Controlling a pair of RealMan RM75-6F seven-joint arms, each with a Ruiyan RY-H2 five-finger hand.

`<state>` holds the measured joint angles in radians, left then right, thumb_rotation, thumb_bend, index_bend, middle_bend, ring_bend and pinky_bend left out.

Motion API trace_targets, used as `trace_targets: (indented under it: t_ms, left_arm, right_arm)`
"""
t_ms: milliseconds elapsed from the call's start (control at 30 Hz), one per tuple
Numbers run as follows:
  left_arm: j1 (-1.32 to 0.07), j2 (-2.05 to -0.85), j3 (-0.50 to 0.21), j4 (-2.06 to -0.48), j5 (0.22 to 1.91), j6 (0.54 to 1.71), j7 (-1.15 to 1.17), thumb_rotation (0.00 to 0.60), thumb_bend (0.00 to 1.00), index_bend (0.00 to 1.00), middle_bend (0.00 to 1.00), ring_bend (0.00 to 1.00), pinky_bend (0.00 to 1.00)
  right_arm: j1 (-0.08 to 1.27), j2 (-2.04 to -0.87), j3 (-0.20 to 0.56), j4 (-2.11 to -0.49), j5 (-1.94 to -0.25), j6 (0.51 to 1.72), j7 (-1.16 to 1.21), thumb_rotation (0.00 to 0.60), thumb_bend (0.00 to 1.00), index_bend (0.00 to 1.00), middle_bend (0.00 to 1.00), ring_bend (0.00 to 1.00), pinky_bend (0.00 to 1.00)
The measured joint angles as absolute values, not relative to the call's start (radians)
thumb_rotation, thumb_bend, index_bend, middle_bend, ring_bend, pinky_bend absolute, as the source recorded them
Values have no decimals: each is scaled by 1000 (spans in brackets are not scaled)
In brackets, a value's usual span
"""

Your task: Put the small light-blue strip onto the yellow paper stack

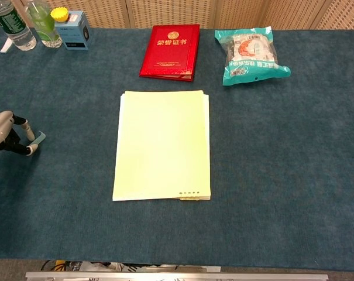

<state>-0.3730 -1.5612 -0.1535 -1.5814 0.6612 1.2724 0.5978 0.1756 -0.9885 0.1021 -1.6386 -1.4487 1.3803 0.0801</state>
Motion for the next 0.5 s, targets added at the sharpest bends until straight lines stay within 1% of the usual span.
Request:
trace_targets:
  t_ms: [133, 267, 500]
  left_arm:
    - [-371, -1559, -154, -1583, 657, 1274, 598, 587, 295, 513, 1000, 1000, 1000]
    - [-372, -1563, -156, -1579, 653, 1271, 596, 599, 327, 530, 1000, 1000, 1000]
    - [-378, -1573, -157, -1571, 645, 1268, 606, 600, 328, 548, 1000, 1000, 1000]
  right_arm:
    - [176, -989, 102, -1640, -1449, 1379, 79, 600, 89, 155, 262, 119, 225]
    - [175, -989, 101, -1641, -1450, 1379, 78, 600, 89, 155, 262, 119, 225]
    - [170, -986, 101, -1644, -1447, 1383, 78, 600, 89, 155, 262, 119, 225]
